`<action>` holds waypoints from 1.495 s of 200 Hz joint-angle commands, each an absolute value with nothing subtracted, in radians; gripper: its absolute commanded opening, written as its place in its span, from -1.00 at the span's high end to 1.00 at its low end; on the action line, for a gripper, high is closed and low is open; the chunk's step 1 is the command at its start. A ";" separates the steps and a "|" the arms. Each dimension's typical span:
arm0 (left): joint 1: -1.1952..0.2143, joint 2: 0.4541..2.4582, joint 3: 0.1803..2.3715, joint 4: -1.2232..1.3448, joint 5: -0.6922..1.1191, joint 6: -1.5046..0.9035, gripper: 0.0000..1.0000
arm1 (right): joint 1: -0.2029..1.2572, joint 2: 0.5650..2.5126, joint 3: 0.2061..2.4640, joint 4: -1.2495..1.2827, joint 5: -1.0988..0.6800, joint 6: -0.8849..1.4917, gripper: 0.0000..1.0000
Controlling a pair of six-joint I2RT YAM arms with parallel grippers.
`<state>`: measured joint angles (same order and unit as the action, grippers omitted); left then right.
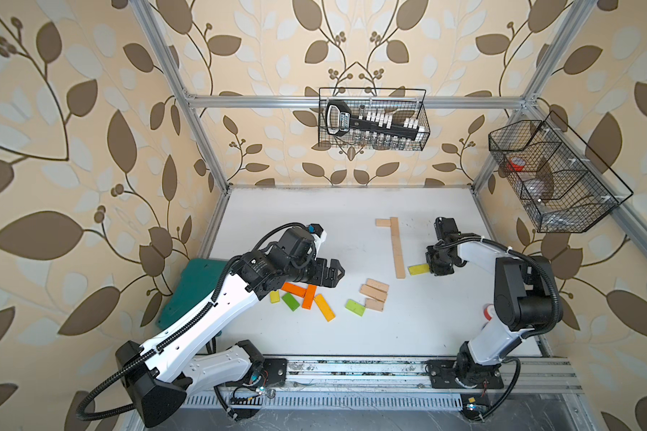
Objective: Assemble a giraffe with building blocks
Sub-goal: Assemble the building block at the center of the board.
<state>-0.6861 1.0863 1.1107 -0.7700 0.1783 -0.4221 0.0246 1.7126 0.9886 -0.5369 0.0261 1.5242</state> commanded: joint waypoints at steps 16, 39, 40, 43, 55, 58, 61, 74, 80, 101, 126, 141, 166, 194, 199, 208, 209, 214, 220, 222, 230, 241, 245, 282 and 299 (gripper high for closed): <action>-0.674 1.052 1.146 -0.796 0.166 -0.391 -0.98 | 0.024 1.762 0.943 -0.657 0.024 1.650 0.47; -0.673 1.042 1.140 -0.795 0.170 -0.391 -0.98 | 0.024 1.736 0.928 -0.666 0.030 1.657 0.48; -0.672 1.042 1.140 -0.795 0.170 -0.391 -0.98 | 0.025 1.735 0.927 -0.667 0.030 1.657 0.48; -0.672 1.040 1.139 -0.795 0.170 -0.391 -0.98 | 0.024 1.733 0.925 -0.667 0.033 1.657 0.47; -0.671 1.036 1.137 -0.795 0.171 -0.391 -0.98 | 0.024 1.719 0.920 -0.678 0.038 1.657 0.48; -0.671 1.035 1.135 -0.795 0.172 -0.393 -0.98 | 0.024 1.716 0.919 -0.682 0.041 1.657 0.48; -0.671 1.035 1.136 -0.795 0.171 -0.392 -0.98 | 0.024 1.713 0.918 -0.684 0.044 1.657 0.48; -0.671 1.032 1.135 -0.794 0.173 -0.396 -0.98 | 0.024 1.698 0.911 -0.695 0.050 1.662 0.48; -0.672 1.032 1.135 -0.793 0.172 -0.397 -0.98 | 0.023 1.692 0.906 -0.696 0.051 1.666 0.48; -0.671 1.029 1.132 -0.789 0.177 -0.402 -0.98 | 0.025 1.674 0.887 -0.694 0.046 1.688 0.48; -0.671 1.023 1.125 -0.784 0.183 -0.407 -0.98 | 0.026 1.659 0.873 -0.683 0.040 1.719 0.48; -0.670 1.022 1.123 -0.784 0.183 -0.410 -0.98 | 0.027 1.656 0.868 -0.674 0.039 1.741 0.47; -0.672 1.021 1.124 -0.784 0.182 -0.408 -0.98 | 0.041 1.652 0.865 -0.657 0.043 1.785 0.48; -0.672 1.023 1.126 -0.782 0.184 -0.408 -0.98 | 0.064 1.658 0.868 -0.646 0.041 1.821 0.48; -0.672 1.022 1.126 -0.784 0.184 -0.408 -0.98 | 0.069 1.658 0.870 -0.646 0.043 1.826 0.48; -0.670 1.021 1.124 -0.784 0.183 -0.407 -0.98 | 0.075 1.658 0.872 -0.646 0.046 1.835 0.48; -0.671 1.020 1.124 -0.784 0.184 -0.407 -0.98 | 0.076 1.658 0.872 -0.647 0.046 1.836 0.48; -0.671 1.019 1.123 -0.784 0.183 -0.407 -0.98 | 0.080 1.658 0.871 -0.646 0.047 1.840 0.48; -0.672 1.017 1.123 -0.785 0.182 -0.405 -0.98 | 0.083 1.657 0.871 -0.647 0.050 1.846 0.48; -0.671 1.017 1.123 -0.785 0.182 -0.404 -0.98 | 0.084 1.657 0.871 -0.646 0.050 1.849 0.48; -0.670 1.016 1.122 -0.788 0.181 -0.404 -0.98 | 0.087 1.654 0.870 -0.645 0.052 1.857 0.48; -0.671 1.013 1.121 -0.790 0.181 -0.403 -0.98 | 0.093 1.645 0.870 -0.643 0.061 1.870 0.48; -0.671 1.011 1.121 -0.791 0.180 -0.402 -0.98 | 0.095 1.640 0.869 -0.643 0.067 1.875 0.49; -0.669 1.005 1.121 -0.795 0.177 -0.398 -0.98 | 0.100 1.609 0.862 -0.635 0.092 1.918 0.48; -0.669 1.003 1.121 -0.795 0.176 -0.397 -0.98 | 0.100 1.611 0.866 -0.631 0.087 1.925 0.48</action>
